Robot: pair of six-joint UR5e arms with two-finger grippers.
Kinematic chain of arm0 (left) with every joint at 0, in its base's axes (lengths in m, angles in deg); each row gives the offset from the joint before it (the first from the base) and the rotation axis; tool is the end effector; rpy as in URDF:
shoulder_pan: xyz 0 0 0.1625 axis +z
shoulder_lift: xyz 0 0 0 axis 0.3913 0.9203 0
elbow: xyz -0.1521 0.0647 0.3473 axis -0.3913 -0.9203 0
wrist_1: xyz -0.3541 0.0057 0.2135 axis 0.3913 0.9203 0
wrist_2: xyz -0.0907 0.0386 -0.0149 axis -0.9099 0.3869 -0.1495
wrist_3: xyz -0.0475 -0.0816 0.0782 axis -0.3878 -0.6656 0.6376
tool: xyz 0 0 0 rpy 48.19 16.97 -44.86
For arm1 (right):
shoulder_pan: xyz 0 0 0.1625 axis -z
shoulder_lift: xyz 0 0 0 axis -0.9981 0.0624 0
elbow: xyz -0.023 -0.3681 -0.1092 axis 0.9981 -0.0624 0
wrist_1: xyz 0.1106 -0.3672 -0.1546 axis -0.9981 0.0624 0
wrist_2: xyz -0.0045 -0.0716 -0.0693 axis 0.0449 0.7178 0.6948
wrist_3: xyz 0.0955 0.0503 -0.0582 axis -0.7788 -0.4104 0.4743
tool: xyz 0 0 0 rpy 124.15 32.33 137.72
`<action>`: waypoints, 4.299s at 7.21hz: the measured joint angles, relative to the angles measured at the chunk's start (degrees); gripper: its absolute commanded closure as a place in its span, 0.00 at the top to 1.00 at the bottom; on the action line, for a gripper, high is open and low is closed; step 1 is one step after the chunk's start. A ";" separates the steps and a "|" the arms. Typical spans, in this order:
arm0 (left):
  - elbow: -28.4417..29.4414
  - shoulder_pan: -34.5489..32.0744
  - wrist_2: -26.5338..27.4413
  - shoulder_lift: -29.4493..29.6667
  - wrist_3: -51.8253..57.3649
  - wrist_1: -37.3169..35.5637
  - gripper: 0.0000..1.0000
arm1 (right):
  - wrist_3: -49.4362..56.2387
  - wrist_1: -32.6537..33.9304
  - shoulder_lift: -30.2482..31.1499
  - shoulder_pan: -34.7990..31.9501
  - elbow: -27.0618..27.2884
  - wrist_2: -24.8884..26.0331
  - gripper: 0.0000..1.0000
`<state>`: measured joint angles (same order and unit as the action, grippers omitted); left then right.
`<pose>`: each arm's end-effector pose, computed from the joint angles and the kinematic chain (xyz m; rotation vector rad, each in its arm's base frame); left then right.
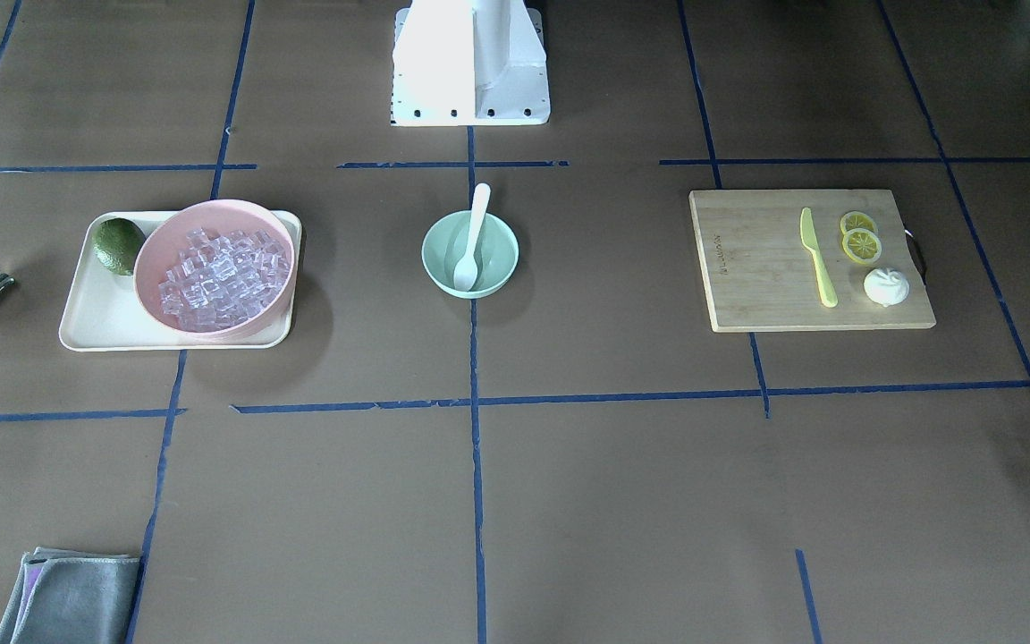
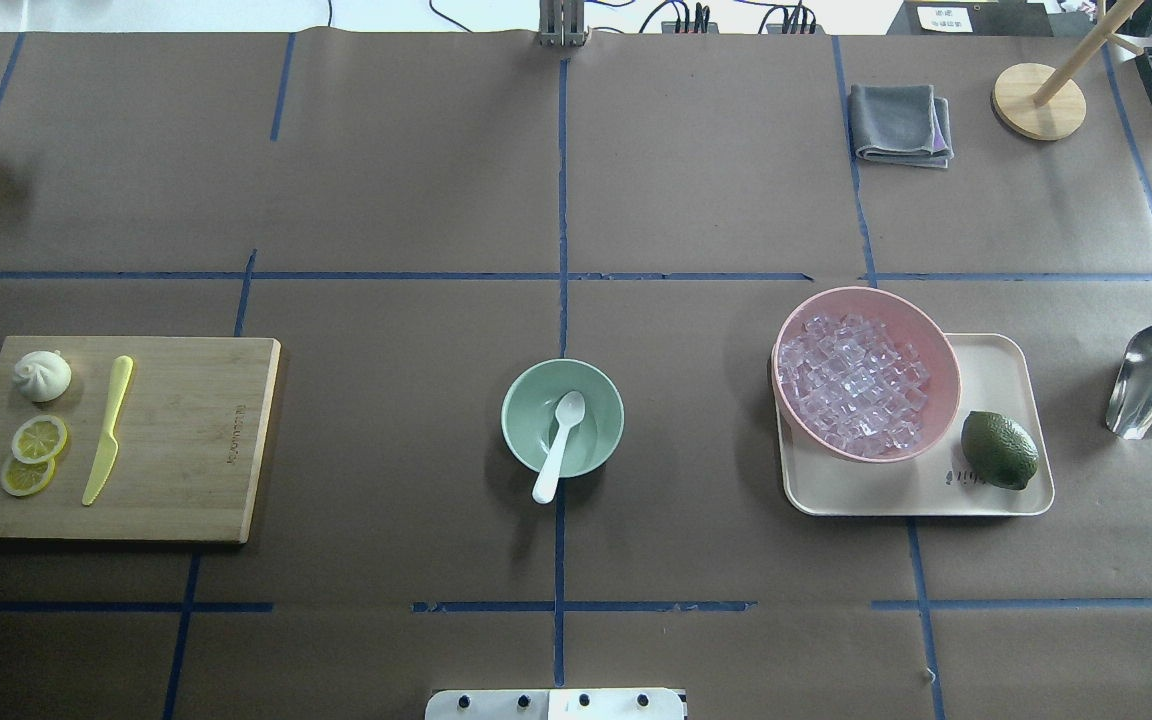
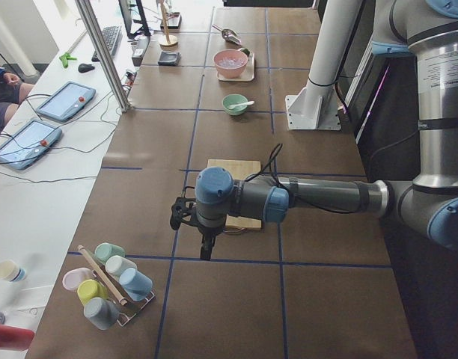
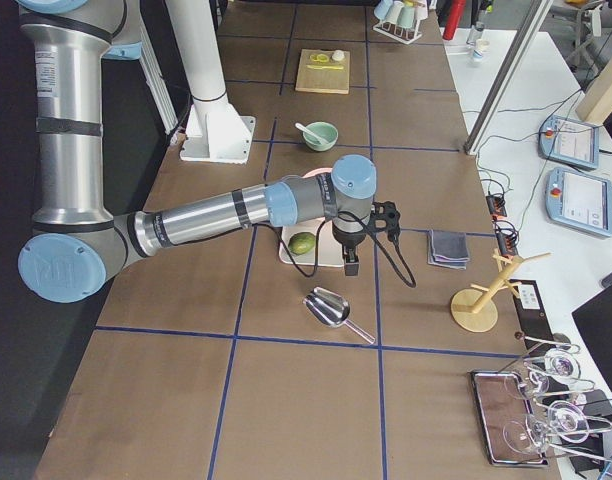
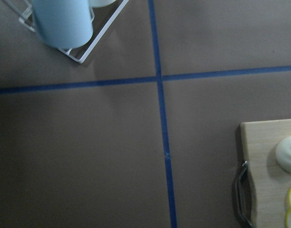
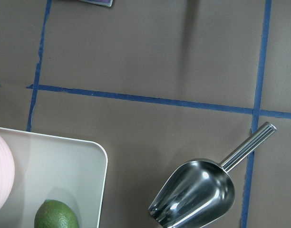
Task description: Put spoon and ice into bowl
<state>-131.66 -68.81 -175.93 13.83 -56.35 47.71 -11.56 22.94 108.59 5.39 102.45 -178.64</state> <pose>-0.0589 -0.4184 0.6265 0.0902 0.7969 0.0048 -0.0319 -0.4787 0.4862 0.0916 -0.8528 -0.0574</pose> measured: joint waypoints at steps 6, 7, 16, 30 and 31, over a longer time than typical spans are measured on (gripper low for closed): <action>0.56 -0.15 -0.01 -2.30 0.65 0.82 1.00 | -21.87 -10.90 -5.00 18.58 4.68 8.26 1.00; 0.47 -0.08 -0.02 -2.26 0.67 0.93 1.00 | -25.32 -16.35 -5.11 23.69 4.73 12.72 1.00; 0.41 0.09 -0.01 -2.10 0.77 1.07 1.00 | -33.43 -21.49 -8.58 42.13 1.12 23.94 0.32; 0.40 0.11 -0.85 -2.17 0.77 1.06 1.00 | -64.32 -0.48 -36.32 52.62 -3.98 38.52 0.03; 0.41 0.21 -0.93 -2.15 0.77 1.06 1.00 | -67.11 0.35 -39.67 56.27 -6.39 41.89 0.04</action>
<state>-131.25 -68.61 -176.87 11.68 -55.58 48.77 -78.66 23.28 68.92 61.66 96.06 -136.75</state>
